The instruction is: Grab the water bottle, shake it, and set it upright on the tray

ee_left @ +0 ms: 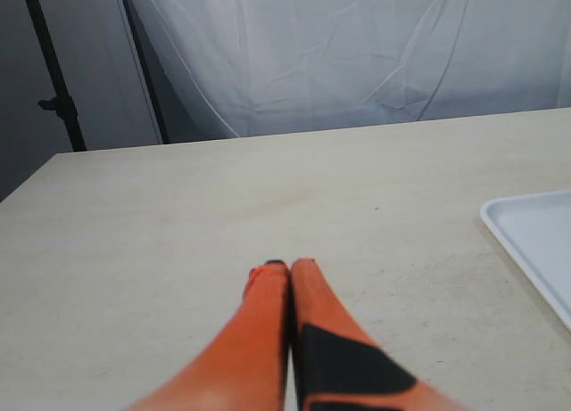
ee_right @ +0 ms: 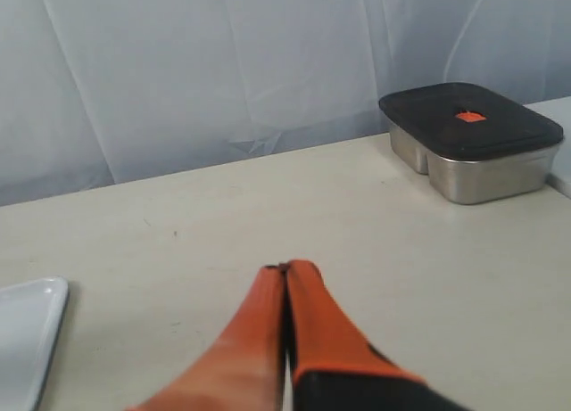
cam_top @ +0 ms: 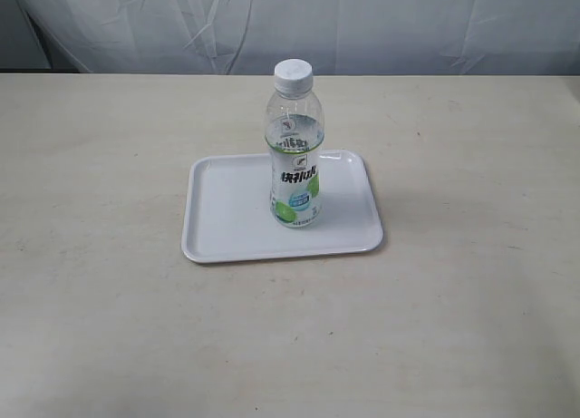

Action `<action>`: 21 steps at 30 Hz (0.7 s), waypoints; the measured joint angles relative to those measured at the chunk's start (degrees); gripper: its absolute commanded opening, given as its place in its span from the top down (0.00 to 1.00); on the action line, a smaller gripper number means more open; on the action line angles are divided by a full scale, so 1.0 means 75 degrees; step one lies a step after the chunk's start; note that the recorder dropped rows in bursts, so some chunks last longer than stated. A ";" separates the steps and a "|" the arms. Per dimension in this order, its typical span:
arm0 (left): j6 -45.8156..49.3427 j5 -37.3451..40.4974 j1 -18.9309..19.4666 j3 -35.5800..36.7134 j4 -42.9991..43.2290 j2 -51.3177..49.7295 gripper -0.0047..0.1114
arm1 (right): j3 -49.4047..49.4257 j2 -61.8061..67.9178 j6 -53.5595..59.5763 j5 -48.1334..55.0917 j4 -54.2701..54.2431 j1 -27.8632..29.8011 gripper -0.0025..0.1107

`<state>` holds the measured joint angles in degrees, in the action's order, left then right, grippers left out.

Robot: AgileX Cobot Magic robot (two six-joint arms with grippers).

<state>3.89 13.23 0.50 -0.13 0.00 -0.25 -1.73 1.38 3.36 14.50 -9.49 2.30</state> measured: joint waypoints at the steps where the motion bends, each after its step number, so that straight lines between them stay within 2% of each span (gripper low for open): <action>1: 0.0000 0.0000 0.0000 0.0000 0.0000 0.0000 0.96 | 0.0064 -0.0057 -0.0191 0.0040 0.0187 0.0000 0.98; 7: 0.0000 0.0000 0.0000 0.0000 0.0000 0.0000 0.96 | 0.0193 -0.0130 -0.0625 0.0226 0.0598 0.0000 0.98; 21: 0.0000 0.0000 0.0000 0.0000 0.0000 0.0000 0.96 | 0.0211 -0.0130 -0.0448 0.0478 0.0581 0.0000 0.98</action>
<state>3.89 13.23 0.50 -0.13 0.00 -0.25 -0.15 0.40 0.00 18.09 -5.14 2.30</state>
